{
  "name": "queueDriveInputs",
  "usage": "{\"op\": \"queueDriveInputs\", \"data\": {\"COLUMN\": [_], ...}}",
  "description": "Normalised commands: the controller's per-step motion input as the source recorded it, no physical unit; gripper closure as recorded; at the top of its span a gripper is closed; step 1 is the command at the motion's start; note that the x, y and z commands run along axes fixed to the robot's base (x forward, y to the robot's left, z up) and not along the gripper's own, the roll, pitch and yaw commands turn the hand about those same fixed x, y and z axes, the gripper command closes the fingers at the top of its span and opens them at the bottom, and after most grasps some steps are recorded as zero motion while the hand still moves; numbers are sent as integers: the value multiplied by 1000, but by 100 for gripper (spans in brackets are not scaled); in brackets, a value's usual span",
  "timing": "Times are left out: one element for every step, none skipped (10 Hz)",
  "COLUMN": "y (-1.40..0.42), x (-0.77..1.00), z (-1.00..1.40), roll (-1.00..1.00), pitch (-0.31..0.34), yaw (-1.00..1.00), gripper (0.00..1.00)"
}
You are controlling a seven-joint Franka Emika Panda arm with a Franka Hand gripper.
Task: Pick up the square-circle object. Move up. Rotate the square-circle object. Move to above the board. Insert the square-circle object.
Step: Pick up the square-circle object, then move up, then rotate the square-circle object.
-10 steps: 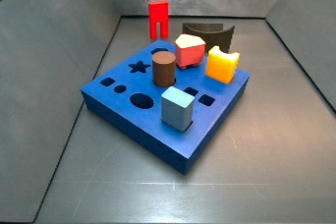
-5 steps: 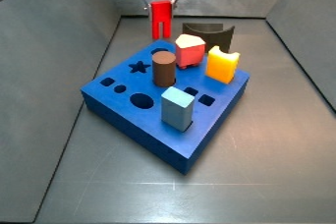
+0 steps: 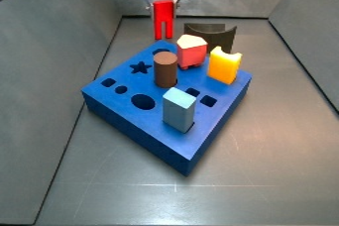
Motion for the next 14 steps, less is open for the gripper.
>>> {"op": "queueDriveInputs", "data": {"y": [0, 0, 0, 0, 0, 0, 0, 0, 51, 33, 18, 15, -559, -581], "x": [0, 0, 0, 0, 0, 0, 0, 0, -22, -14, -10, -12, -258, -268], "z": [0, 0, 0, 0, 0, 0, 0, 833, 774, 613, 458, 347, 1000, 1000], "roll": [0, 0, 0, 0, 0, 0, 0, 0, -2, -11, -14, -15, 0, 6], "pitch": [0, 0, 0, 0, 0, 0, 0, 0, 24, 45, 49, 48, 0, -12], "yaw": [0, 0, 0, 0, 0, 0, 0, 0, 57, 49, 40, 35, 0, -5], "gripper": [100, 100, 100, 100, 100, 100, 100, 100, 100, 100, 100, 100, 100, 100]}}
